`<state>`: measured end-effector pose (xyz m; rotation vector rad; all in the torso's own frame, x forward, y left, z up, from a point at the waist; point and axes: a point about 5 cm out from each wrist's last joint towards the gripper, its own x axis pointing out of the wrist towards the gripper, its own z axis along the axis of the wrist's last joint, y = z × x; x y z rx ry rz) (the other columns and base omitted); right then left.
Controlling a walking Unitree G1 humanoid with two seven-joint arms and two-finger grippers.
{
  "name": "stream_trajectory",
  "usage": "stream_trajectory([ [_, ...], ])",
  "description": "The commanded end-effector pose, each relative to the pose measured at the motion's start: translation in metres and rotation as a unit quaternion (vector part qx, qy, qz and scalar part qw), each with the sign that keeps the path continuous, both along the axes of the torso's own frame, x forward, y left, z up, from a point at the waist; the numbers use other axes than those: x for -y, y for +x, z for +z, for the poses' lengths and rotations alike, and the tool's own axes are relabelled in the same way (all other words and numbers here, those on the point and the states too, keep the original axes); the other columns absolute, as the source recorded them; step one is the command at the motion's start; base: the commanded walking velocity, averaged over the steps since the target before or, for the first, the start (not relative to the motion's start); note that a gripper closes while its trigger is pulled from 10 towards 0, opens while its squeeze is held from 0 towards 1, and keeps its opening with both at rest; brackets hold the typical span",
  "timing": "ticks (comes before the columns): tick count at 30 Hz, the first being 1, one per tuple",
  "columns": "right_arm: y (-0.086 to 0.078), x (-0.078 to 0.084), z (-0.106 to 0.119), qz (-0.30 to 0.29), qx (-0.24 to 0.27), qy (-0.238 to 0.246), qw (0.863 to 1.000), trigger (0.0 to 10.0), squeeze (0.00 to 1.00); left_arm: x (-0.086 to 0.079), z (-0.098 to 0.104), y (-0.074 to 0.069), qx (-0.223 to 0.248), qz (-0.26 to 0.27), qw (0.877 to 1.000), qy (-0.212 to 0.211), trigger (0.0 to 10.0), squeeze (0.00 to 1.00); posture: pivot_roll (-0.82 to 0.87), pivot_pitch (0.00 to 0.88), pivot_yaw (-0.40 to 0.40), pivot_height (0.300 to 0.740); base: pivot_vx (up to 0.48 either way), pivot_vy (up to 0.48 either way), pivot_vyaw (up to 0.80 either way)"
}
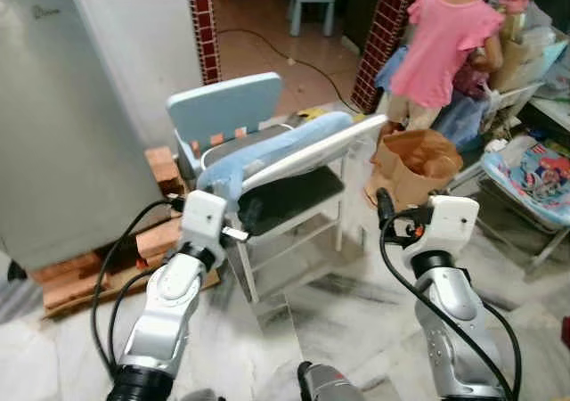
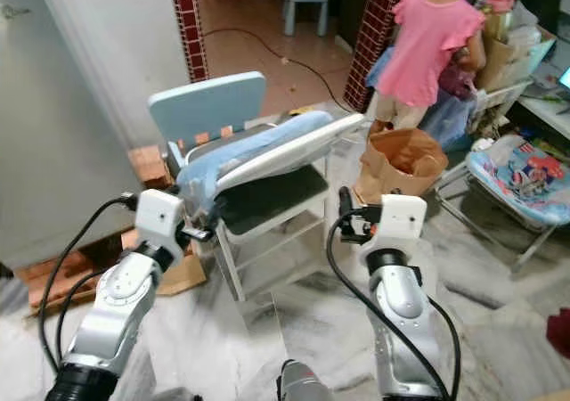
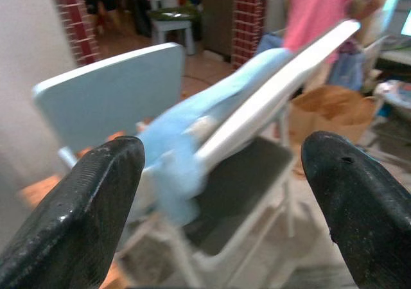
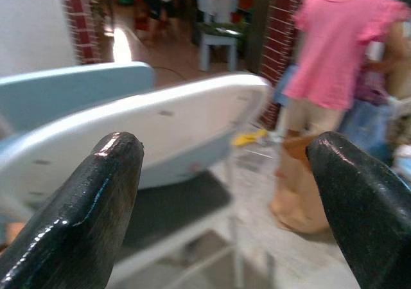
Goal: Restocking fridge
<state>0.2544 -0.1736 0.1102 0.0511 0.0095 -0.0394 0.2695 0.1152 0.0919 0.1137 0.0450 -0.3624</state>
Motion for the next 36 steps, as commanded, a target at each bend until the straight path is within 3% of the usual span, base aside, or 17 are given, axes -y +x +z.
stream_trajectory([
  [1, 0.0007, -0.0039, -0.0034, 0.004, -0.008, 0.008, 1.000, 10.0, 0.00, -0.0068, -0.0013, -0.0021, -0.005, 0.005, 1.000, 0.012, 10.0, 0.00, -0.05, 0.064, -0.010, 0.740, 0.000, 0.439, 0.00],
  [17, 0.0053, -0.0025, -0.0063, -0.007, -0.016, 0.014, 1.000, 10.0, 0.00, -0.0010, 0.0010, -0.0040, 0.003, -0.021, 1.000, 0.022, 10.0, 0.00, -0.04, 0.077, -0.008, 0.740, -0.217, 0.416, -0.67],
  [29, 0.0096, -0.0048, -0.0067, -0.009, -0.014, 0.016, 1.000, 10.0, 0.00, -0.0018, 0.0021, -0.0028, 0.002, -0.019, 0.999, 0.025, 10.0, 0.00, -0.03, 0.071, -0.003, 0.740, 0.000, 0.000, -0.80],
  [36, 0.0093, -0.0077, -0.0078, -0.005, -0.010, 0.022, 1.000, 10.0, 0.00, -0.0022, 0.0014, -0.0033, -0.001, -0.019, 1.000, 0.023, 10.0, 0.00, -0.03, 0.073, -0.001, 0.740, -0.143, 0.405, -0.41],
])
